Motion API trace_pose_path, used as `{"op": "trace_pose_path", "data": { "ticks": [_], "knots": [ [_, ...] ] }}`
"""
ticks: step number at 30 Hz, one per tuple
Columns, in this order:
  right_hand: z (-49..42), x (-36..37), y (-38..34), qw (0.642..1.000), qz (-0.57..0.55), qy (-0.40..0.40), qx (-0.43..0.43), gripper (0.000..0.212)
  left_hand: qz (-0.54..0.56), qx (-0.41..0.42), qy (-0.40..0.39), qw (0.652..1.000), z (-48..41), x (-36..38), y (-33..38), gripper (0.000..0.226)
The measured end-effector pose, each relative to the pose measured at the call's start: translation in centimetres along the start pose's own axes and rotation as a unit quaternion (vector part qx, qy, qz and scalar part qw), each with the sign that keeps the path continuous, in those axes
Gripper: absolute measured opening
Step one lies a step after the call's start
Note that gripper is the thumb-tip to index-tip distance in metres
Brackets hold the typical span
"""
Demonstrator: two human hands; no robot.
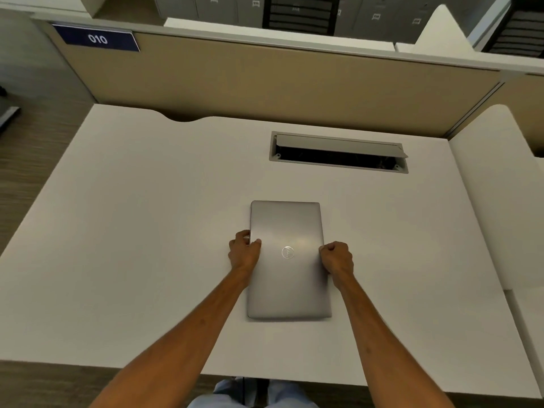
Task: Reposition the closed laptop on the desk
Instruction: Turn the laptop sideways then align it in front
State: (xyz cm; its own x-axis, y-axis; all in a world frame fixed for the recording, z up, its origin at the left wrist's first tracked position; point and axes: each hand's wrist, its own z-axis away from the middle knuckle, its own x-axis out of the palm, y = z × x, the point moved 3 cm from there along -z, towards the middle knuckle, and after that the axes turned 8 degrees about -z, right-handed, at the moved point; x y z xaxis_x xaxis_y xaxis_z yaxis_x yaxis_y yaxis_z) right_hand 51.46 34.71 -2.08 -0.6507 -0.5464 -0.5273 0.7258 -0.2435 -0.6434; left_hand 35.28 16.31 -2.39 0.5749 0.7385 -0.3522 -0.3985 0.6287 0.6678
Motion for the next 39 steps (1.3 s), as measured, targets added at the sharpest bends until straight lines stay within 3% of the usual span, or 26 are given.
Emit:
{"op": "trace_pose_path", "data": {
  "ticks": [8, 14, 20, 24, 33, 39],
  "knots": [
    [0.2, 0.3, 1.2, 0.996, -0.072, 0.038, 0.042, 0.02, 0.025, -0.029, -0.043, 0.998, -0.9, -0.3, 1.3, 0.058],
    [2.5, 1.1, 2.7, 0.983, -0.151, 0.071, 0.075, 0.023, -0.063, 0.007, -0.053, 0.997, -2.3, -0.2, 3.7, 0.056],
    [5.2, 3.3, 4.6, 0.946, -0.261, 0.12, 0.151, 0.014, -0.184, 0.059, -0.069, 0.979, -3.6, 0.9, 7.5, 0.048],
    [6.7, 5.0, 5.9, 0.915, -0.321, 0.145, 0.197, 0.03, -0.248, 0.094, -0.096, 0.959, -4.2, 2.1, 9.3, 0.045],
    [9.4, 8.1, 7.0, 0.867, -0.399, 0.162, 0.252, 0.031, -0.388, 0.135, -0.147, 0.9, -5.3, 4.6, 10.6, 0.045],
    [10.4, 9.3, 7.9, 0.846, -0.432, 0.146, 0.276, 0.026, -0.39, 0.154, -0.154, 0.894, -5.2, 5.3, 10.1, 0.046]
  ]
}}
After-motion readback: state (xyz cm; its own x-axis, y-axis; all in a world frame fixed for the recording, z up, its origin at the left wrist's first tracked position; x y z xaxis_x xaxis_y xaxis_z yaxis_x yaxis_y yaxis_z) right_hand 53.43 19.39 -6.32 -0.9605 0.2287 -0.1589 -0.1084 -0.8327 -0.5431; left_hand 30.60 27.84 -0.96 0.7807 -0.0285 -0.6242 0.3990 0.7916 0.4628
